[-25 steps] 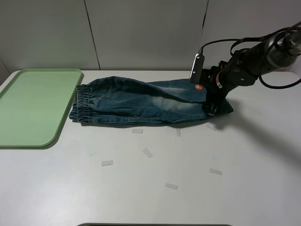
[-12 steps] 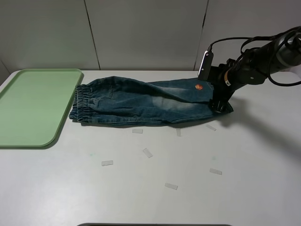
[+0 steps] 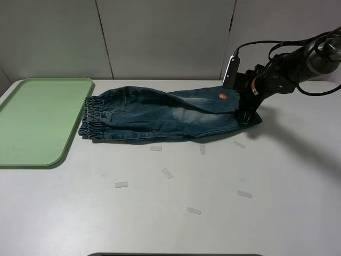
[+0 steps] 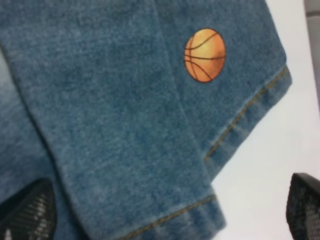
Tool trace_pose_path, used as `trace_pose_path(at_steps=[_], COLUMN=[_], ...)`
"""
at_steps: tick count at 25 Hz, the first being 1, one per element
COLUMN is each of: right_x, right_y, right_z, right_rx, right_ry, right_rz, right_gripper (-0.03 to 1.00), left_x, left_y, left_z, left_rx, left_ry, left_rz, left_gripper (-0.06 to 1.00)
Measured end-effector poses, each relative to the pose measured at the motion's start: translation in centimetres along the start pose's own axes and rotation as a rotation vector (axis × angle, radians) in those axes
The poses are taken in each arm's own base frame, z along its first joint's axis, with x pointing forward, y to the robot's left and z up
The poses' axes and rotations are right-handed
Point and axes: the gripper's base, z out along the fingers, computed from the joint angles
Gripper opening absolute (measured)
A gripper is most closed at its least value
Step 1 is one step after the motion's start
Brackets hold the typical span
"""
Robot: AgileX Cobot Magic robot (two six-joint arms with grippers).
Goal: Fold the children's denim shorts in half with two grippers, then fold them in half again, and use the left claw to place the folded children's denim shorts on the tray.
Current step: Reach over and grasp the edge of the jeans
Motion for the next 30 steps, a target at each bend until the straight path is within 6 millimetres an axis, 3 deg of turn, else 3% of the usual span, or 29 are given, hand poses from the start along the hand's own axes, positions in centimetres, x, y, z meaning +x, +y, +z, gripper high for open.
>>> trace_pose_path(at_steps=[15, 23, 30], right_x=[-0.1, 0.1, 0.7], right_y=[-2.5, -5.0, -5.4], right_z=[1.8, 1.8, 1.8], right_rx=[0.055, 0.117, 0.122], right_ry=[-0.005, -0.043, -0.033], right_rz=[0.095, 0.204, 0.303], right_gripper=[0.7, 0.7, 0.7], left_x=[0.0, 0.0, 0.0], left_y=[0.0, 0.0, 0.0], left_z=[0.0, 0.0, 0.0], left_rx=[0.0, 0.0, 0.0], left_ry=[0.001, 0.001, 0.001], left_rz=[0.0, 0.0, 0.0], left_gripper=[0.91, 0.91, 0.91])
